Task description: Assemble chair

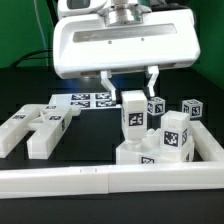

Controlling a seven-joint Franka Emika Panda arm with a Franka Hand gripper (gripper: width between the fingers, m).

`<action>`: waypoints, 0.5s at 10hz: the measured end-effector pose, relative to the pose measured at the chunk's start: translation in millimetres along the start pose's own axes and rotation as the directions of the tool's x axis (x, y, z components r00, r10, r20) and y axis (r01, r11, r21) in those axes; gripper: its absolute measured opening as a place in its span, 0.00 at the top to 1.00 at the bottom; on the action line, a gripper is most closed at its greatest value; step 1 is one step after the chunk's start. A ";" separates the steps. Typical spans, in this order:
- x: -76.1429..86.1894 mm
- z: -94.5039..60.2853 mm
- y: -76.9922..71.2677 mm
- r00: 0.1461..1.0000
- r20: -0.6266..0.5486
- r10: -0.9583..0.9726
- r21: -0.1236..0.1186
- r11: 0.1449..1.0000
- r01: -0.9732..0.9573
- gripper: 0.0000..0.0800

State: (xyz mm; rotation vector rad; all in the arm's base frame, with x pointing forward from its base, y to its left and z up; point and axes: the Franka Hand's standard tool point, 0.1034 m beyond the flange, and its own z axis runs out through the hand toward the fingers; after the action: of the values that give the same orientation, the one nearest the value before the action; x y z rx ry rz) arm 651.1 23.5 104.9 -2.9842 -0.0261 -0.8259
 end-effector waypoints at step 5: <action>-4.2 -9.2 0.3 1.000 0.002 -0.006 -0.002 1.000 0.006 0.64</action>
Offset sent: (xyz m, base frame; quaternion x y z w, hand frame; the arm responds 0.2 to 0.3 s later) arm -0.0238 -0.0072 0.0155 -0.0064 -0.0016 -0.0094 0.9999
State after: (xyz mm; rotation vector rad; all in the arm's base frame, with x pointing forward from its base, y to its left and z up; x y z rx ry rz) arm 642.7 22.8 110.6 -2.9886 -0.0338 -0.8241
